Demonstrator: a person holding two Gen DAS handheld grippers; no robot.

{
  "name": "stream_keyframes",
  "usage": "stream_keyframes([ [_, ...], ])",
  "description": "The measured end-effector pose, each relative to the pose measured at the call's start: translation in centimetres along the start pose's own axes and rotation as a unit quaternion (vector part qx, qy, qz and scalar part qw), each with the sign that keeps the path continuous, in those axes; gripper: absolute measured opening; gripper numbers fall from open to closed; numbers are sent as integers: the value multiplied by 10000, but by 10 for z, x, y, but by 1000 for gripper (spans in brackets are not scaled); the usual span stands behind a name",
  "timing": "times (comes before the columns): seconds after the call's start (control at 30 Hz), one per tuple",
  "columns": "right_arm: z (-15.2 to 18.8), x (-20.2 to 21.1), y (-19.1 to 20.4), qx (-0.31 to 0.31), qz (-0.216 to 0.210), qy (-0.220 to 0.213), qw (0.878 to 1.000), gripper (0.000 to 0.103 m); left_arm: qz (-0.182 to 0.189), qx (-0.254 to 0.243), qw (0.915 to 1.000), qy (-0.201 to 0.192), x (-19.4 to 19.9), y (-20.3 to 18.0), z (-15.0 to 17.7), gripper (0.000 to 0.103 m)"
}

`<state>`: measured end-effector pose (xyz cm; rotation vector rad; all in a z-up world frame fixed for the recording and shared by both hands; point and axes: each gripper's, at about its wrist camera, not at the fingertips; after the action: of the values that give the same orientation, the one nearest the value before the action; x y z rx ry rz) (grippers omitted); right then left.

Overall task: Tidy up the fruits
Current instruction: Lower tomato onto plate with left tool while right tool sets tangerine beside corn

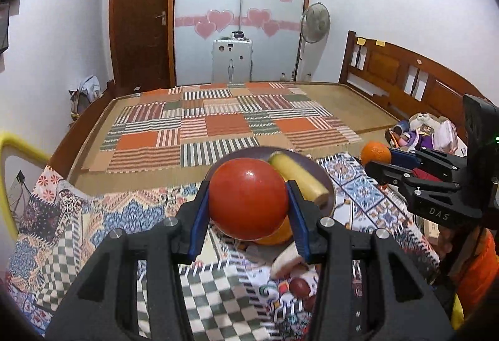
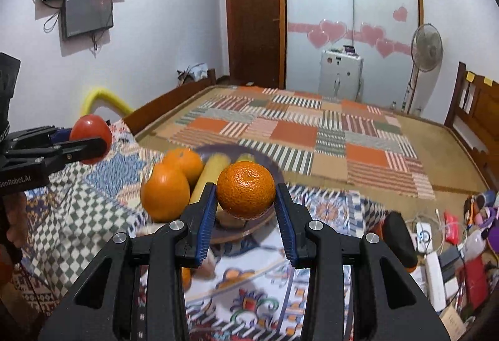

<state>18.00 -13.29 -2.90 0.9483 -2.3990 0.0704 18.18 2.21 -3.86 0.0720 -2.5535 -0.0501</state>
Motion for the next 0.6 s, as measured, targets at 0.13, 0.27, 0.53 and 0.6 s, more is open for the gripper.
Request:
stream_keyframes([
  [0.13, -8, -7, -6, 2, 47, -87, 10000, 35, -31, -24, 10000, -34, -10, -3, -10, 46],
  [0.27, -14, -19, -12, -22, 62, -74, 10000, 35, -24, -18, 10000, -18, -21, -8, -20, 46],
  [0.53, -15, -43, -25, 1, 149, 126, 9998, 35, -46, -74, 9999, 147, -53, -22, -32, 46],
  [0.6, -14, -48, -28, 8, 169, 197, 9997, 35, -55, -102, 9997, 211, -62, -26, -33, 46],
])
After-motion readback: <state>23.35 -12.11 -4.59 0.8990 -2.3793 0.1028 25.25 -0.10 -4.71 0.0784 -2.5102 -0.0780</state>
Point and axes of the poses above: each gripper's, at about its wrist camera, not at the fingertips, and x roughly against the way its jaws point, y to its left, z to its underside, and after that the axes turned 12 degrees about -z, right-handed
